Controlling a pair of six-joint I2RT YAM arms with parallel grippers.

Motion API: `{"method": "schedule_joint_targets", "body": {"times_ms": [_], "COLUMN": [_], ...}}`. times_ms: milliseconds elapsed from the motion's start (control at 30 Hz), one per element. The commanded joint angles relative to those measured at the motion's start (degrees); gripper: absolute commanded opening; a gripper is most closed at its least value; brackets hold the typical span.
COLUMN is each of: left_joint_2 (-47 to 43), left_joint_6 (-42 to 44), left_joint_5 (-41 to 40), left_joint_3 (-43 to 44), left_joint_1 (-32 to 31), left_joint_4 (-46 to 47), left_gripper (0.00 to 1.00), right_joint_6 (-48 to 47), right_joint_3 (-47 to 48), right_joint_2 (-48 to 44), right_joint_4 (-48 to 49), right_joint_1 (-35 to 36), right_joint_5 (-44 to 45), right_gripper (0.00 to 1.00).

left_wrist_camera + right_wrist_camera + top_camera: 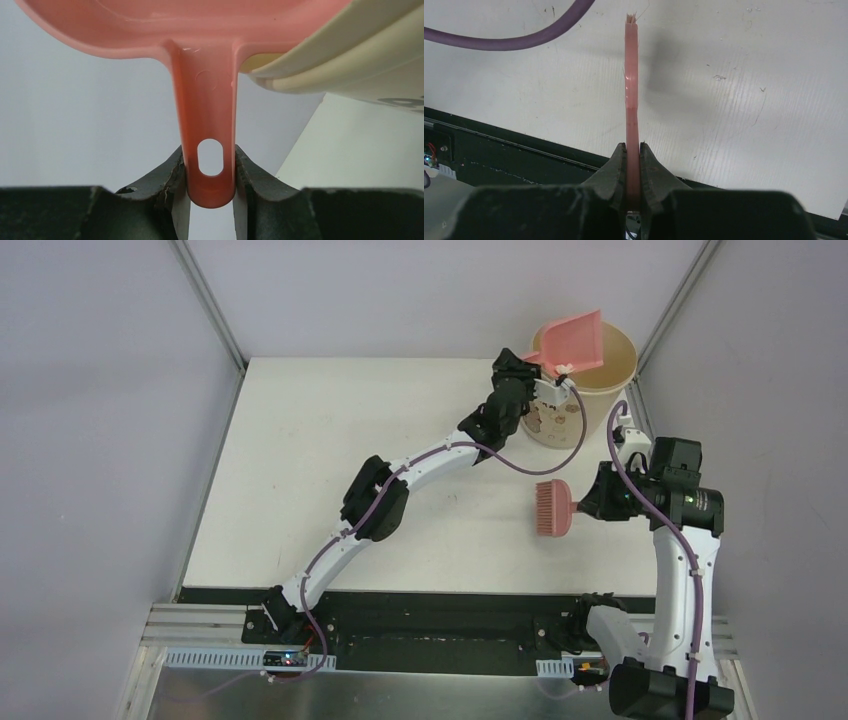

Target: Sweep away the paper scraps from the table

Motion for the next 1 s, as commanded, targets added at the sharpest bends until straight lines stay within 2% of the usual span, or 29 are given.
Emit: {"method": "schedule_joint_targets", "body": {"times_ms": [0, 200, 333, 400, 500, 567, 700, 767, 967], "left_joint_2": [-4.3, -5.0, -5.5, -5.7, -6.5, -6.7, -7.1, -7.0, -7.0], "left_joint_6": [6.3, 7.5, 9.9, 10.6, 15.4, 18.4, 20.4, 22.0, 19.1], "left_joint_5": [1.9, 2.3, 1.1, 1.5, 6.7, 10.9, 13.8, 15.5, 12.4], "left_joint_3": [-1.7, -2.1, -2.7, -2.3, -6.0, -7.6, -7.2, -7.9, -6.0], "left_joint_1": [0.3, 0.3, -0.1, -0.1, 0.0, 0.1, 0.5, 0.9, 0.9], "left_joint_4": [7.7, 8.7, 20.2, 22.1, 27.2, 26.1, 17.9, 18.5, 19.4], "left_gripper": [0.00, 0.00, 0.00, 0.00, 0.00, 0.00, 0.00, 0.00, 0.00], "right_joint_6": [1.2, 1.3, 1.3, 1.3, 1.4, 1.5, 1.6, 1.6, 1.6], "right_joint_3": [0.2, 0.1, 0.1, 0.1, 0.2, 0.4, 0.7, 1.0, 1.1], "right_joint_2": [-0.6, -1.8, -2.1, -2.4, -2.8, -3.0, -3.2, -3.1, -3.0], "right_joint_4": [3.1, 3.2, 3.2, 3.2, 3.1, 2.8, 2.5, 2.2, 2.1], "right_joint_1": [-0.4, -0.4, -0.4, -0.4, -0.4, -0.4, -0.4, -0.4, -0.4], "right_joint_5": [-2.2, -2.0, -1.9, -1.9, -1.7, -1.7, -1.7, -1.8, -1.6], "right_gripper": [0.00, 0.00, 0.00, 0.00, 0.00, 0.00, 0.00, 0.00, 0.00]}}
